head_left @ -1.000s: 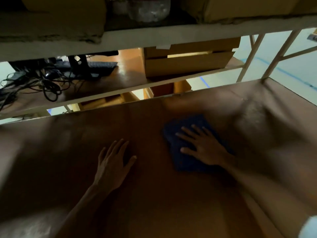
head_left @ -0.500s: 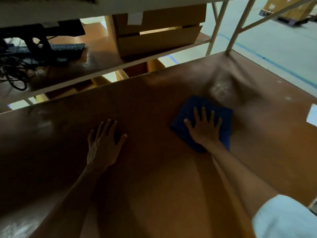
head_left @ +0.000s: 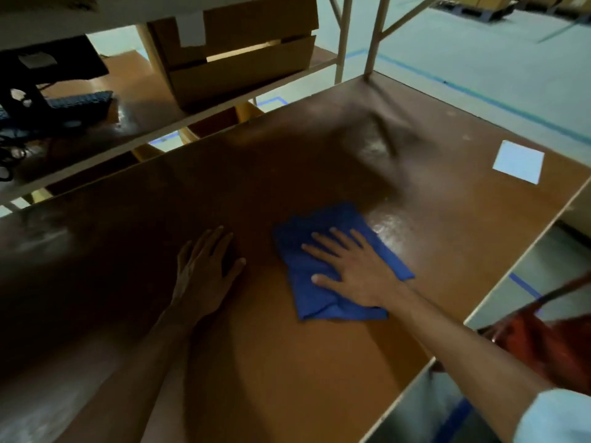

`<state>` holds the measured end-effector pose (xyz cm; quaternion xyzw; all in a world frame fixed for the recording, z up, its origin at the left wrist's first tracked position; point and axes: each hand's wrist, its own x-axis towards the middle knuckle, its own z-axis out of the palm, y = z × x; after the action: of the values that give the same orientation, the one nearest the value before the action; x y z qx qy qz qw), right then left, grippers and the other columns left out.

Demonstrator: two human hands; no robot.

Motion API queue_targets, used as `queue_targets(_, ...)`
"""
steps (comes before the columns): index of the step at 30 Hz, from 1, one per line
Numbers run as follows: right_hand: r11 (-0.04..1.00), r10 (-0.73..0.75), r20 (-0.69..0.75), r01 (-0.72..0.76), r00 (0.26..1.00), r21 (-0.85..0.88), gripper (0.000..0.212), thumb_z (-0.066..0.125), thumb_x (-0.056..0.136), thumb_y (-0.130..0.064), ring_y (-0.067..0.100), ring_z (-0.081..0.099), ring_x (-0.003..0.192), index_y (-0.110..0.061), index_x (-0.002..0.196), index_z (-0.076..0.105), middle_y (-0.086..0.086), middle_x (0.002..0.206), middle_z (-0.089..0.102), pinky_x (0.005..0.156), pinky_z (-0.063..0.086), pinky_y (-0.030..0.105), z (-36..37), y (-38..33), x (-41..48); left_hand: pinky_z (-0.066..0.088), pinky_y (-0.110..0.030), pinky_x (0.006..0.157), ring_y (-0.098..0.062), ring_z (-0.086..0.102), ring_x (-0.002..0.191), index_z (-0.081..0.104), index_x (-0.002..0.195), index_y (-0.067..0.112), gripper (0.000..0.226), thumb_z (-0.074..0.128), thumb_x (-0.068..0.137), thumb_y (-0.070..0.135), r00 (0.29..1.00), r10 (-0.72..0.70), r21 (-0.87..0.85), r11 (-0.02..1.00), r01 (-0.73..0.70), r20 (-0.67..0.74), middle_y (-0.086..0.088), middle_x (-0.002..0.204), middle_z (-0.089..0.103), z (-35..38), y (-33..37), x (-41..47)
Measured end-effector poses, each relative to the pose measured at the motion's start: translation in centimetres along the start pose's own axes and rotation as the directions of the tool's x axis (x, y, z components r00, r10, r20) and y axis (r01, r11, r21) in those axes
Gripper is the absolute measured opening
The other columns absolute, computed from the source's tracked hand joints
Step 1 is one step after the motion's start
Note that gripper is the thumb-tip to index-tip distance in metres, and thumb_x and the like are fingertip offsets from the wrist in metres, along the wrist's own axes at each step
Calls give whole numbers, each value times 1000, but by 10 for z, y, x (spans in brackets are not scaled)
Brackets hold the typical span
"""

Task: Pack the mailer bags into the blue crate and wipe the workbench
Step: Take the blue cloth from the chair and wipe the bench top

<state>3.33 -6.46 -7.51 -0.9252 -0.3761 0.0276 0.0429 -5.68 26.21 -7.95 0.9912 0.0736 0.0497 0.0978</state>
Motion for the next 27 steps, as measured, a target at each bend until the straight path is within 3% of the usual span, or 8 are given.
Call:
queue_targets(2, 955, 294, -104, -297, 950, -6, 73, 7, 92, -80, 26, 12, 155, -47, 157, 13, -11, 167, 14, 122, 7, 54, -3, 39, -18, 4, -49, 126, -13, -1, 157, 17, 162, 32, 83, 14, 93, 79, 995, 33, 23, 999, -35, 98, 8, 170, 7, 5, 17, -27)
queue_targets(5, 699, 713, -38, -706, 700, 109, 78, 7, 93, -78, 31, 0, 155, -39, 160, 4, -6, 169, 0, 120, -2, 60, -6, 61, -47, -3, -47, 126, -11, -12, 156, 3, 163, 34, 84, 10, 94, 81, 988, 38, 30, 999, -43, 152, 12, 169, -6, 8, 37, -64)
queue_targets(10, 993, 121, -28, -121, 992, -5, 72, 6, 93, -80, 20, -4, 155, -48, 157, 0, -15, 167, -2, 124, -3, 51, 9, -15, -115, -2, -47, 126, -12, -9, 156, 5, 163, 33, 84, 4, 93, 80, 992, 18, 40, 999, -24, 128, 10, 170, -2, 4, 47, -78)
queue_targets(15, 787, 617, -35, -615, 786, 57, 77, 3, 94, -76, 33, -8, 154, -35, 159, -4, -2, 168, -7, 120, -10, 58, 4, -12, -130, 0, -50, 126, -15, -5, 157, 6, 162, 36, 85, 1, 91, 81, 991, -37, 72, 997, 28, 129, 9, 171, -1, 5, 51, -83)
queue_targets(18, 973, 231, -42, -229, 972, 35, 74, 6, 95, -75, 30, -12, 153, -39, 159, -6, -4, 168, -7, 121, -10, 57, 8, -76, -149, 1, -50, 126, -17, -2, 157, 10, 163, 34, 84, 3, 92, 80, 993, -25, 24, 999, 23, 116, 7, 171, 2, 4, 50, -86)
queue_targets(20, 1000, -15, 7, 15, 1000, 10, 70, 11, 96, -77, 22, -11, 154, -47, 157, -4, -13, 167, -5, 122, -9, 52, 11, -89, -162, 2, -49, 126, -18, 1, 157, 12, 163, 33, 83, 6, 93, 78, 994, -20, -2, 1000, 21, 110, 6, 171, 6, 3, 49, -87)
queue_targets(24, 878, 479, -33, -478, 877, 33, 74, 4, 94, -77, 31, -9, 154, -42, 158, -5, -5, 168, -7, 120, -10, 58, 11, -66, -133, 7, -50, 126, -20, 10, 156, 23, 160, 32, 72, 25, 98, 69, 996, 24, -110, 994, -15, 84, 2, 169, 18, -6, 39, -100)
queue_targets(27, 966, 257, -11, -257, 966, 42, 74, 5, 95, -75, 31, -19, 152, -39, 158, -11, -3, 167, -14, 119, -14, 61, 13, -102, -110, 15, -50, 123, -23, 23, 153, 32, 157, 30, 66, 34, 100, 64, 997, -81, -133, 988, 80, 2, -1, 165, 30, -11, 10, -115)
